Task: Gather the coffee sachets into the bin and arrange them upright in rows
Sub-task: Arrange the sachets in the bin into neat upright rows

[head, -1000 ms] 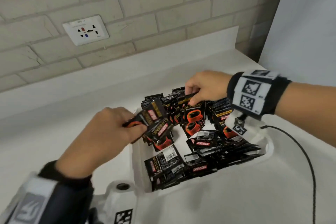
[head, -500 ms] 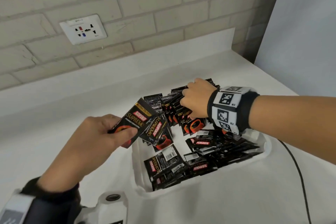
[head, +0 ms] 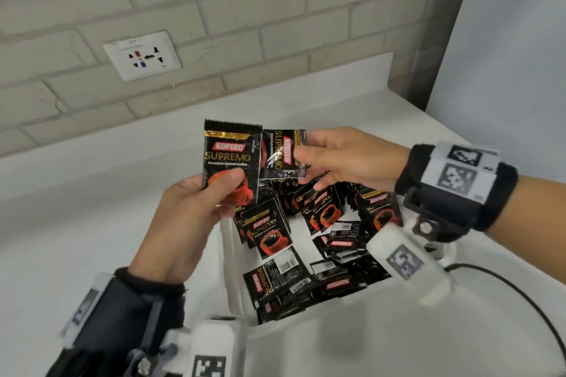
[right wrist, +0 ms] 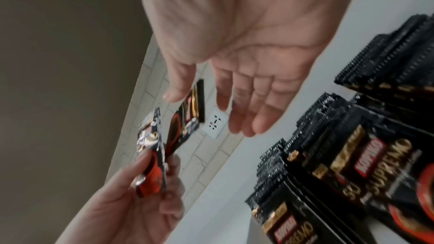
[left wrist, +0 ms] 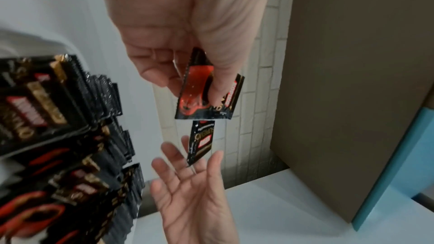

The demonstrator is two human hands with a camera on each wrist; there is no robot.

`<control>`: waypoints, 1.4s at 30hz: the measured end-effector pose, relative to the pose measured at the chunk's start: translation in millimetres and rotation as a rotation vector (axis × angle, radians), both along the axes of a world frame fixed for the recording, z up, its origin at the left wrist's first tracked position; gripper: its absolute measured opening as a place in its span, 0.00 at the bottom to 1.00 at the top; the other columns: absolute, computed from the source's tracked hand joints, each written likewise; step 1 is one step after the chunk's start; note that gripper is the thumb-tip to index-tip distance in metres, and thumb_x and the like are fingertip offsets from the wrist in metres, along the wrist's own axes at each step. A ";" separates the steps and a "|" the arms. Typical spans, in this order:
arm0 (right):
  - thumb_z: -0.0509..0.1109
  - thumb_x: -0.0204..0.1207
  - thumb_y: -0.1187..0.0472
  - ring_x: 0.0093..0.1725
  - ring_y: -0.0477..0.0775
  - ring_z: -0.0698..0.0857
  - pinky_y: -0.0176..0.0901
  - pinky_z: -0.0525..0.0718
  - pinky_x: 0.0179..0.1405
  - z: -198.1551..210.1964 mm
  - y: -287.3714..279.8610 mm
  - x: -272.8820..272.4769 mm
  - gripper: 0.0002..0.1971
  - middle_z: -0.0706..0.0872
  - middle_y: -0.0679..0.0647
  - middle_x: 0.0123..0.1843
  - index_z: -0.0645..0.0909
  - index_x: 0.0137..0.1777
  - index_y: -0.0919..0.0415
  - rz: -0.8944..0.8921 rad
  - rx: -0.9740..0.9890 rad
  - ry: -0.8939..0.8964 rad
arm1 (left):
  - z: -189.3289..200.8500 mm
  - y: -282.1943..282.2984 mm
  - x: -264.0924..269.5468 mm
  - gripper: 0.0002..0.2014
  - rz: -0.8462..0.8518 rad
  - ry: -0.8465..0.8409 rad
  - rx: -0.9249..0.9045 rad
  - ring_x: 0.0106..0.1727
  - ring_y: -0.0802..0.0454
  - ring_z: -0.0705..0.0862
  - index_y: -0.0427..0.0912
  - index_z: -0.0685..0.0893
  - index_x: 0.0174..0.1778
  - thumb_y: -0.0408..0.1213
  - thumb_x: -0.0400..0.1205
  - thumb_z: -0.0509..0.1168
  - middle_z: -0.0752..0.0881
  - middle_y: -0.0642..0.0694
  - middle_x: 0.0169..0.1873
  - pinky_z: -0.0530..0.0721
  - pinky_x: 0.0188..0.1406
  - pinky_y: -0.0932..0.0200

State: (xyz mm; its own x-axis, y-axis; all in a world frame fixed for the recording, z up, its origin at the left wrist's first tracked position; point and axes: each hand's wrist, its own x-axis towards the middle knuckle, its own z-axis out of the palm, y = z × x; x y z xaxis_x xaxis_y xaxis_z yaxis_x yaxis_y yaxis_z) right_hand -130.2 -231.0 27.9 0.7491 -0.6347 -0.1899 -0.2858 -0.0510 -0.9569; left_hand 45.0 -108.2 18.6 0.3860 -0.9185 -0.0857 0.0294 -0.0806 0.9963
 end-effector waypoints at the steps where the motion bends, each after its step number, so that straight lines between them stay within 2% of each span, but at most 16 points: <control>1: 0.65 0.77 0.59 0.42 0.47 0.86 0.36 0.86 0.44 -2.2 1.4 -0.4 0.13 0.86 0.53 0.50 0.78 0.60 0.59 -0.017 0.031 -0.049 | -1.8 -0.9 -4.1 0.02 -0.015 0.028 -0.001 0.29 0.62 0.84 0.51 0.90 0.25 0.39 0.60 0.77 0.89 0.51 0.29 0.74 0.33 0.62; 5: 0.68 0.74 0.68 0.31 0.43 0.88 0.35 0.87 0.34 0.6 -0.4 -6.2 0.07 0.88 0.51 0.38 0.80 0.48 0.57 -0.118 0.005 -0.103 | -9.8 -0.9 -12.4 0.06 -0.011 0.078 0.015 0.29 0.61 0.84 0.47 0.89 0.27 0.42 0.65 0.68 0.89 0.50 0.29 0.76 0.33 0.62; 10: 0.69 0.73 0.68 0.27 0.39 0.82 0.29 0.82 0.27 19.0 -15.3 -19.4 0.07 0.84 0.49 0.35 0.80 0.43 0.55 -0.259 -0.254 -0.161 | -15.2 -2.7 -6.9 0.08 -0.023 0.156 0.053 0.31 0.57 0.86 0.42 0.84 0.44 0.40 0.72 0.65 0.90 0.48 0.34 0.84 0.24 0.65; 13: 0.69 0.71 0.68 0.23 0.38 0.78 0.28 0.77 0.26 36.5 -11.6 -23.9 0.06 0.83 0.45 0.25 0.81 0.40 0.56 -0.079 -0.263 -0.175 | -14.8 -3.1 -9.2 0.08 -0.084 0.238 0.078 0.32 0.51 0.89 0.39 0.82 0.51 0.32 0.83 0.58 0.91 0.43 0.38 0.86 0.23 0.62; 15: 0.71 0.70 0.65 0.23 0.37 0.77 0.27 0.76 0.27 44.0 -3.9 -19.8 0.05 0.83 0.43 0.24 0.82 0.39 0.54 0.124 -0.339 -0.015 | -13.2 -3.3 -14.2 0.11 -0.152 0.261 0.109 0.32 0.49 0.89 0.35 0.80 0.55 0.32 0.85 0.53 0.90 0.40 0.36 0.86 0.22 0.61; 17: 0.74 0.68 0.61 0.25 0.36 0.78 0.29 0.76 0.30 43.5 0.2 -9.8 0.05 0.83 0.41 0.25 0.82 0.39 0.50 0.204 -0.422 0.109 | -10.5 -4.7 -20.7 0.15 -0.224 0.257 0.118 0.32 0.47 0.89 0.33 0.80 0.55 0.36 0.86 0.50 0.90 0.38 0.35 0.86 0.22 0.59; 19: 0.76 0.68 0.61 0.24 0.35 0.78 0.27 0.76 0.29 39.1 -1.1 0.8 0.07 0.83 0.42 0.26 0.80 0.39 0.51 0.143 -0.453 0.132 | -7.4 -6.7 -26.7 0.18 -0.270 0.260 0.078 0.32 0.46 0.88 0.37 0.82 0.53 0.45 0.85 0.51 0.90 0.39 0.36 0.86 0.22 0.58; 22: 0.76 0.68 0.64 0.21 0.36 0.77 0.24 0.75 0.25 32.6 -4.4 9.9 0.09 0.80 0.44 0.27 0.78 0.37 0.53 0.049 -0.466 0.105 | -3.8 -9.4 -30.7 0.23 -0.324 0.195 0.021 0.36 0.46 0.89 0.44 0.82 0.53 0.56 0.73 0.55 0.89 0.39 0.41 0.88 0.25 0.57; 26: 0.77 0.68 0.63 0.22 0.34 0.77 0.23 0.74 0.26 30.3 -5.5 10.0 0.10 0.81 0.47 0.33 0.77 0.37 0.51 0.015 -0.506 0.107 | -10.6 -13.7 -29.2 0.14 -0.303 -0.016 -0.005 0.39 0.49 0.89 0.42 0.79 0.56 0.38 0.74 0.65 0.88 0.43 0.44 0.87 0.29 0.60; 29: 0.78 0.67 0.58 0.35 0.35 0.78 0.23 0.74 0.34 31.8 -4.7 7.1 0.14 0.80 0.46 0.49 0.75 0.45 0.45 0.026 -0.609 0.131 | -14.6 -16.9 -30.3 0.10 -0.314 -0.141 -0.016 0.43 0.52 0.89 0.48 0.79 0.55 0.30 0.81 0.62 0.88 0.46 0.47 0.88 0.37 0.59; 32: 0.77 0.68 0.63 0.46 0.49 0.82 0.35 0.81 0.44 38.2 -2.4 6.9 0.21 0.81 0.45 0.51 0.74 0.55 0.44 0.121 -0.620 0.129 | -14.4 -19.4 -33.5 0.12 -0.339 -0.251 -0.040 0.48 0.56 0.89 0.53 0.78 0.54 0.30 0.83 0.60 0.89 0.54 0.45 0.88 0.46 0.55; 34: 0.76 0.69 0.66 0.47 0.53 0.86 0.47 0.84 0.50 41.4 -0.3 8.2 0.17 0.85 0.45 0.46 0.79 0.54 0.48 0.184 -0.655 0.169 | -14.9 -21.5 -35.3 0.13 -0.336 -0.274 -0.044 0.50 0.56 0.88 0.56 0.77 0.53 0.30 0.83 0.60 0.89 0.57 0.42 0.87 0.50 0.54; 35: 0.75 0.69 0.66 0.46 0.51 0.86 0.48 0.84 0.53 41.7 -1.0 8.4 0.14 0.85 0.45 0.44 0.81 0.52 0.51 0.191 -0.687 0.192 | -16.0 -22.7 -35.2 0.12 -0.318 -0.279 -0.042 0.51 0.55 0.88 0.56 0.76 0.52 0.31 0.83 0.61 0.89 0.57 0.44 0.87 0.53 0.52; 38: 0.75 0.70 0.65 0.39 0.41 0.82 0.41 0.82 0.49 37.8 -9.0 6.1 0.11 0.83 0.39 0.39 0.80 0.48 0.51 0.174 -0.750 0.266 | -18.4 -22.1 -31.8 0.14 -0.263 -0.287 -0.039 0.57 0.54 0.86 0.57 0.73 0.54 0.39 0.78 0.67 0.86 0.54 0.53 0.82 0.63 0.48; 40: 0.74 0.71 0.64 0.40 0.42 0.81 0.36 0.78 0.44 30.8 -15.0 2.5 0.12 0.83 0.41 0.42 0.81 0.53 0.53 0.196 -0.776 0.391 | -20.2 -19.6 -24.9 0.18 -0.237 -0.326 -0.033 0.63 0.56 0.81 0.59 0.71 0.56 0.41 0.76 0.70 0.82 0.56 0.58 0.79 0.65 0.52; 42: 0.73 0.73 0.63 0.48 0.46 0.80 0.36 0.73 0.44 19.0 -19.1 0.6 0.16 0.84 0.47 0.51 0.80 0.61 0.55 0.284 -0.814 0.574 | -20.6 -15.1 -17.8 0.20 -0.222 -0.380 -0.027 0.63 0.58 0.78 0.57 0.69 0.61 0.36 0.78 0.69 0.79 0.59 0.59 0.79 0.62 0.62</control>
